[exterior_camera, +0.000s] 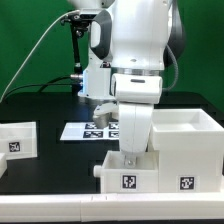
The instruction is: Assemble drawer
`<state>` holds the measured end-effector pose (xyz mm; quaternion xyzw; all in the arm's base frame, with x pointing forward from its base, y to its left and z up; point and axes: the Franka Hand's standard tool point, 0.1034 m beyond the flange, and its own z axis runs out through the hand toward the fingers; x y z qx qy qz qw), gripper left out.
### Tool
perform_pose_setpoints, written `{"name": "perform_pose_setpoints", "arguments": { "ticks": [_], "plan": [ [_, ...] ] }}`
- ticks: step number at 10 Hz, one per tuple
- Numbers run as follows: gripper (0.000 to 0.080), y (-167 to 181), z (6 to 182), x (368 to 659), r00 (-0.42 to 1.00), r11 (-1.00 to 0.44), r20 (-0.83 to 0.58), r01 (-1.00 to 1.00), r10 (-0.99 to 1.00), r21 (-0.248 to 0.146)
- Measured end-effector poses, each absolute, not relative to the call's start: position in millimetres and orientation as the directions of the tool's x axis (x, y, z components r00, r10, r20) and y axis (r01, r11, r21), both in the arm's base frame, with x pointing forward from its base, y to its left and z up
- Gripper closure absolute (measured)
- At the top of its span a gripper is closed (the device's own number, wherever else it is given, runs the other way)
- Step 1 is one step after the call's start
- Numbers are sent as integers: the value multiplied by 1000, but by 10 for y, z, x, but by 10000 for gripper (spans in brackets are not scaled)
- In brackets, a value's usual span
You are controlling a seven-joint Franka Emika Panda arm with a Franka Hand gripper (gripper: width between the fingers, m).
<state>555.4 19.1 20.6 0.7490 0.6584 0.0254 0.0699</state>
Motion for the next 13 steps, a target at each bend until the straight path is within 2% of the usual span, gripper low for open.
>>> {"name": "perform_pose_setpoints", "arguments": {
  "ticks": [3, 7, 10, 13],
  "plan": [
    [765, 174, 206, 5555, 132, -124, -54, 983, 990, 138],
    [765, 65, 210, 5538, 32, -21, -91, 992, 995, 123],
    [765, 67, 207, 5536, 32, -21, -91, 992, 995, 123],
    [765, 178, 234, 5558, 120, -108, -108, 988, 987, 107]
  ]
}}
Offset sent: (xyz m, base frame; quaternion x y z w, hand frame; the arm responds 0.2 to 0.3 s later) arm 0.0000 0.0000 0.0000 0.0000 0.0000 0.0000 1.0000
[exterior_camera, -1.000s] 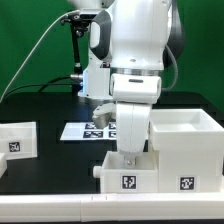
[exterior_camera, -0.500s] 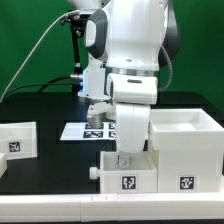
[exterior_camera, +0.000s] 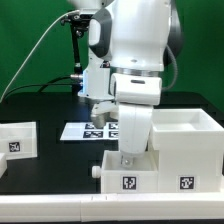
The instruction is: Assemble drawer
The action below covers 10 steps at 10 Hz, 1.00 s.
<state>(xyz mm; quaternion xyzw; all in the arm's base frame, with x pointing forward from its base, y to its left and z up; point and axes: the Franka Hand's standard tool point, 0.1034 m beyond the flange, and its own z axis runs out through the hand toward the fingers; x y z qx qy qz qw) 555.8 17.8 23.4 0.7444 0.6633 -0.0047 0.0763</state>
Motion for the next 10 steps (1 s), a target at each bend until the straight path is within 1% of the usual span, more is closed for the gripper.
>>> {"name": "perform_pose_setpoints", "arguments": {
  "ticks": [1, 2, 3, 4, 7, 8, 9, 10],
  "plan": [
    [765, 187, 255, 5581, 152, -139, -121, 985, 981, 105],
    [765, 174, 252, 5579, 155, -142, -127, 984, 980, 104],
    [765, 164, 242, 5579, 155, -142, -124, 984, 980, 108],
    [765, 156, 226, 5563, 154, -140, -111, 983, 982, 122],
    [765, 144, 219, 5551, 138, -125, -117, 985, 983, 115],
    [765, 104, 224, 5534, 76, -63, -138, 994, 987, 94],
    [765, 38, 213, 5500, 72, -63, -150, 996, 986, 66],
    [765, -35, 208, 5480, 87, -81, -156, 996, 984, 48]
  ]
}}
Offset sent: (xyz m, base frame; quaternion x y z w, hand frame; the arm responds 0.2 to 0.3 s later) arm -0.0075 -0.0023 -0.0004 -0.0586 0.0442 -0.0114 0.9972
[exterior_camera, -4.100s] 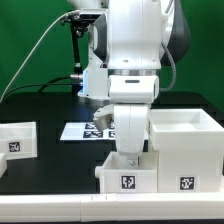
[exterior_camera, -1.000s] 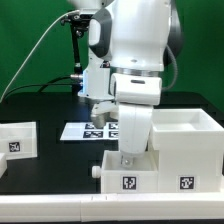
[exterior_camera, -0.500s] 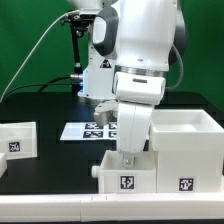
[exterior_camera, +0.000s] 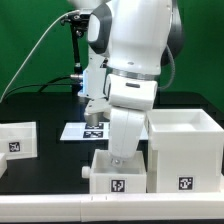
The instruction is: Assemble drawer
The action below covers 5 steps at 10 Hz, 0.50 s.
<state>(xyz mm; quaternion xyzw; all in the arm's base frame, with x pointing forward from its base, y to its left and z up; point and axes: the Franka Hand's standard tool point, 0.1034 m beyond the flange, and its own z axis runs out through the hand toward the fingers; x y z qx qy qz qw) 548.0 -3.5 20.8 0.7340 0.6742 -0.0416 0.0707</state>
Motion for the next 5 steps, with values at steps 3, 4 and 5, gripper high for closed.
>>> {"name": "perform_pose_setpoints", "arguments": {
  "ticks": [3, 4, 5],
  "plan": [
    [765, -38, 202, 5474, 78, -72, -160, 997, 984, 41],
    [765, -69, 207, 5470, 74, -69, -166, 997, 983, 32],
    [765, -59, 224, 5476, 67, -63, -167, 997, 984, 33]
  ]
}}
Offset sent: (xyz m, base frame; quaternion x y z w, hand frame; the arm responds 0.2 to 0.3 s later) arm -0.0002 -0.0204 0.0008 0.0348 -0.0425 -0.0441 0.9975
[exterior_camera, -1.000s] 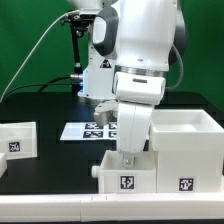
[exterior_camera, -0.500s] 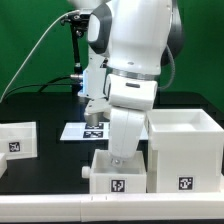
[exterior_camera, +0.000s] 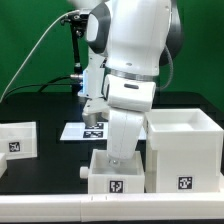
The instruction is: Assemble drawer
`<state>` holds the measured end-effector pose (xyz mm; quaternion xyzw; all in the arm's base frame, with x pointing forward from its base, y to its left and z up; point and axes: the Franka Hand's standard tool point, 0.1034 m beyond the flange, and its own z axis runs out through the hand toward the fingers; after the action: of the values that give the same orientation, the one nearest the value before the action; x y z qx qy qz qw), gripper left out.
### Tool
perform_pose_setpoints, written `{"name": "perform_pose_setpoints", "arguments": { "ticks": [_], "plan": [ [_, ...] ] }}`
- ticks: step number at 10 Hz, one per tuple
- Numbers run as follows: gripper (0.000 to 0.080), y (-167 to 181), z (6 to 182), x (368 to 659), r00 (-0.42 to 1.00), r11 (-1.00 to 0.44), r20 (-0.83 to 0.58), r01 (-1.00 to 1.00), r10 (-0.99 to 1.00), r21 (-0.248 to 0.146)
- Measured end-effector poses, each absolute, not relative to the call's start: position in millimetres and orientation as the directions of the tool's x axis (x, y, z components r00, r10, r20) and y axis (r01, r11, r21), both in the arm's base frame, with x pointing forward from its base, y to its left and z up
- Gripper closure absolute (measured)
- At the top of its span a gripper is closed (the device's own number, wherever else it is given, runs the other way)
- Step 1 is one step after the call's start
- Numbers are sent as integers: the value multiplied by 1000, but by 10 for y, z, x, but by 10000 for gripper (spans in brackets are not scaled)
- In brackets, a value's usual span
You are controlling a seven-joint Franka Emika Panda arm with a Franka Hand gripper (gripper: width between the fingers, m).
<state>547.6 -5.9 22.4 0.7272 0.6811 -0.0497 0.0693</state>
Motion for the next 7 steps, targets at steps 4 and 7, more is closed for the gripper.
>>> {"name": "perform_pose_setpoints", "arguments": {
  "ticks": [4, 7],
  "plan": [
    [765, 77, 248, 5480, 50, -45, -158, 998, 986, 34],
    [765, 83, 210, 5465, 67, -63, -157, 997, 985, 33]
  ]
}}
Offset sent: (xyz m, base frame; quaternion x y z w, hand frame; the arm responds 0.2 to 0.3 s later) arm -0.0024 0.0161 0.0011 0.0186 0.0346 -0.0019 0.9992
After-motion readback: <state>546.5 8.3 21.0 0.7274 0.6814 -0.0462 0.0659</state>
